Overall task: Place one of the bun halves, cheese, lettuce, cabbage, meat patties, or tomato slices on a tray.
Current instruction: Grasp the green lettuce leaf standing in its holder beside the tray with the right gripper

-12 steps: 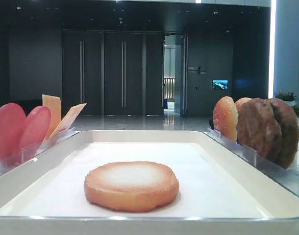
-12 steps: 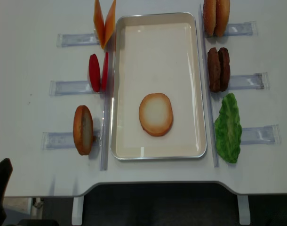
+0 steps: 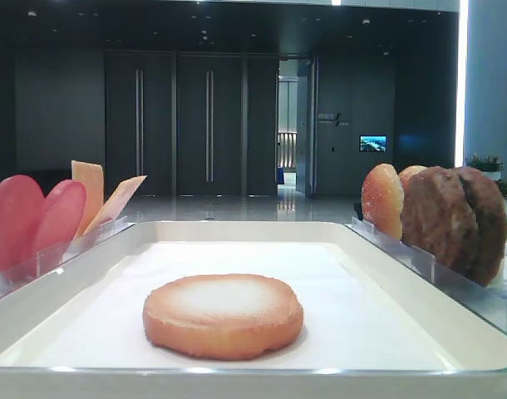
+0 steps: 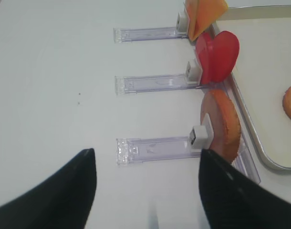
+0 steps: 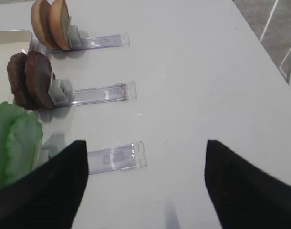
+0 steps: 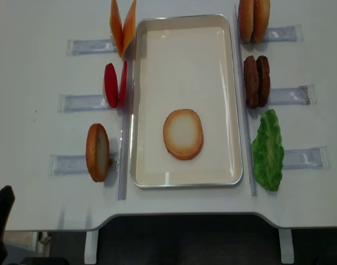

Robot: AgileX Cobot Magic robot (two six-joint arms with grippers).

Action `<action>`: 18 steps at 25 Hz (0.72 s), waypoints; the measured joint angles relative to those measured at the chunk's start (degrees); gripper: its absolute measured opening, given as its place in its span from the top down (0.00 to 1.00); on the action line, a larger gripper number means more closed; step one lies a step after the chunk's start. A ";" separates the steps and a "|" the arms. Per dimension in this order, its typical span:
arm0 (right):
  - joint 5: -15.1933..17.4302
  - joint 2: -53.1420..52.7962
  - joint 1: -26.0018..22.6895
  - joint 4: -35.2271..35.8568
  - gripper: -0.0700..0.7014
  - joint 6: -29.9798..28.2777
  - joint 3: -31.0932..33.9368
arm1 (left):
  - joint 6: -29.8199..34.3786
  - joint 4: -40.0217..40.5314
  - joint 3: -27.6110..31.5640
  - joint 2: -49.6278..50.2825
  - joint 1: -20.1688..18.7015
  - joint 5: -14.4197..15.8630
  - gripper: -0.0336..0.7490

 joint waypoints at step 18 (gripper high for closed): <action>2.24 17.62 0.00 4.66 0.30 1.07 -2.99 | 0.00 0.00 0.00 0.00 -0.06 -0.04 0.30</action>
